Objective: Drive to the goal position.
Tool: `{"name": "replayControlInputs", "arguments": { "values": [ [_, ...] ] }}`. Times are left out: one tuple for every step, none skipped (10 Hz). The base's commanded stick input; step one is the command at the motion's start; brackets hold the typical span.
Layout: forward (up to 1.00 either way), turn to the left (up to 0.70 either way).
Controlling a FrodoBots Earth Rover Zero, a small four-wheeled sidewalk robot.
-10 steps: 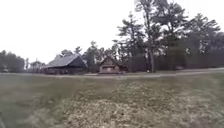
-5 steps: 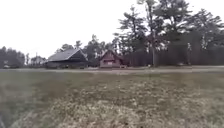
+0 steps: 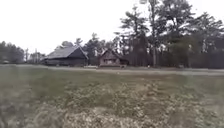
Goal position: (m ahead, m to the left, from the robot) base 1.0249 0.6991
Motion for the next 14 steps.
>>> {"name": "replayControlInputs", "arguments": {
  "values": [
    [0.7,-0.35],
    [0.7,-0.35],
    [0.7,-0.35],
    [0.7,-0.35],
    [0.7,-0.35],
    [0.7,0.04],
    [0.7,0.02],
    [0.7,0.02],
    [0.7,0.02],
    [0.7,0.02],
    [0.7,0.02],
    [0.7,0.01],
    [0.7,0.0],
    [0.7,0.0]
  ]
}}
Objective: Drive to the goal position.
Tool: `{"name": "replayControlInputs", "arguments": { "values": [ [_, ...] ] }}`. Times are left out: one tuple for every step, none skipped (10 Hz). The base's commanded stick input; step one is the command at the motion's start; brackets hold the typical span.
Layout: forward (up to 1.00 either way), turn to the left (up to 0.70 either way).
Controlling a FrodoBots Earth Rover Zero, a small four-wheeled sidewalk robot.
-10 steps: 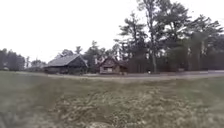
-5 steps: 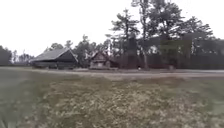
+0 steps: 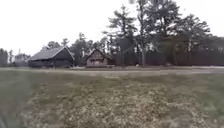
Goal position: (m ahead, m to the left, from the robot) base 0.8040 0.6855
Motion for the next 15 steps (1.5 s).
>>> {"name": "replayControlInputs", "arguments": {
  "values": [
    [0.7,0.01],
    [0.7,0.02],
    [0.7,0.02],
    [0.7,0.01],
    [0.7,0.0],
    [0.7,0.0],
    [0.7,0.0],
    [0.7,0.0],
    [0.7,0.0],
    [0.7,0.0],
    [0.7,0.0],
    [0.7,0.0],
    [0.7,0.0],
    [0.7,0.0],
    [0.23,0.0]
  ]
}}
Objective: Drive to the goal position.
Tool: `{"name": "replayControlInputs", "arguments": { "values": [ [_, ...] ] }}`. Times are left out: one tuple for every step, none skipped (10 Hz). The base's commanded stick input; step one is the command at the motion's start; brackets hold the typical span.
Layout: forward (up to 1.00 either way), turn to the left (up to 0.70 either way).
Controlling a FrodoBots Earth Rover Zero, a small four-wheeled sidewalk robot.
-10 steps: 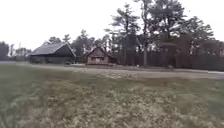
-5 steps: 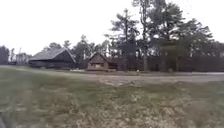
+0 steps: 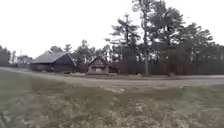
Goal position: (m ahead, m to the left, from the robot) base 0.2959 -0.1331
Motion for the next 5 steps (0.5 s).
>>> {"name": "replayControlInputs", "arguments": {
  "values": [
    [0.0,0.0],
    [0.0,0.0],
    [0.0,0.0],
    [0.0,0.0],
    [0.0,0.0]
  ]
}}
